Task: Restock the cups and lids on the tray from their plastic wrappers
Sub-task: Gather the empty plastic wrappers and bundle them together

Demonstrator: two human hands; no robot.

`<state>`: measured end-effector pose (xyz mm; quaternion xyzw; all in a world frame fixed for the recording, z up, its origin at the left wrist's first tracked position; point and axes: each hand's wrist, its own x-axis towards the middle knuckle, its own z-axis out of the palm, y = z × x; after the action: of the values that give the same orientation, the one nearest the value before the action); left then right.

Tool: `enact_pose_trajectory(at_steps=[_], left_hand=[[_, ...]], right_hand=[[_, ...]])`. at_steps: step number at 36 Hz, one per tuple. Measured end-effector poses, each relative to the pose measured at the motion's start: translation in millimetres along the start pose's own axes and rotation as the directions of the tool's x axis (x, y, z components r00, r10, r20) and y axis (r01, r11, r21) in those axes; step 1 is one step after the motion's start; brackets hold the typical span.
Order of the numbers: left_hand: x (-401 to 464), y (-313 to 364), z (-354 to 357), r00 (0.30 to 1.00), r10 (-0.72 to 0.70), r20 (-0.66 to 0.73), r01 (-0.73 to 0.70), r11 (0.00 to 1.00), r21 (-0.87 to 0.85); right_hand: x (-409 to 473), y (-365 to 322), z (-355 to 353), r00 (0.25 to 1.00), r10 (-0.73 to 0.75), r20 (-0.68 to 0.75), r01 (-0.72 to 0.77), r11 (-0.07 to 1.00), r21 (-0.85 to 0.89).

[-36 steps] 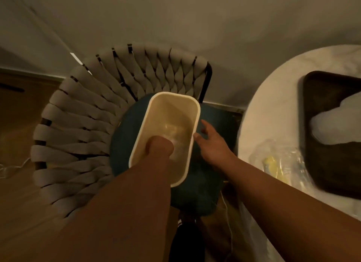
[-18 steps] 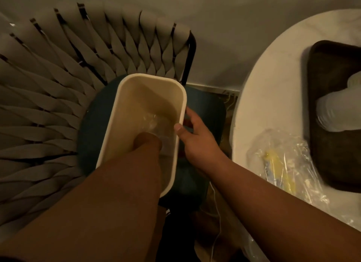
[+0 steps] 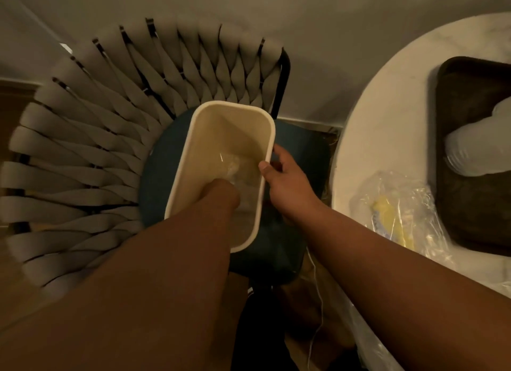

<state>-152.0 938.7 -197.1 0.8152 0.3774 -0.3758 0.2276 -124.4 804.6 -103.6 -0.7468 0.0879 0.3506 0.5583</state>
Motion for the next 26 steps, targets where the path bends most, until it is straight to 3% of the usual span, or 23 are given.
enact_pose_trajectory(at_steps=[4,8,15,19,26], left_hand=[[-17.5,-5.1,-16.9,0.999,0.038,-0.016,-0.039,0.995,-0.096],[-34.8,-5.4,-31.4,0.985,0.072,-0.159,-0.099,0.98,-0.172],[-129.0,33.1,-64.0,0.862,0.144,-0.487,-0.268,0.944,-0.194],[-191.4,53.7,-53.1,0.793,0.224,-0.566,-0.444,0.849,-0.287],[-295.3,97.1,-1.4,0.71,0.39,-0.586,-0.615,0.748,-0.248]], right_hand=[[-7.8,-11.4,4.8,0.999,-0.014,-0.035,0.011,0.996,-0.084],[-30.4,-21.7,-4.8,0.996,-0.069,-0.054,0.06,0.985,-0.164],[-87.7,-48.5,-40.9,0.943,-0.332,-0.007,0.319,0.91,-0.263],[-127.1,-56.0,-84.1,0.891,-0.454,0.023,0.438,0.843,-0.312],[-190.9,-32.2,-212.5,0.834,-0.551,0.044,0.508,0.734,-0.451]])
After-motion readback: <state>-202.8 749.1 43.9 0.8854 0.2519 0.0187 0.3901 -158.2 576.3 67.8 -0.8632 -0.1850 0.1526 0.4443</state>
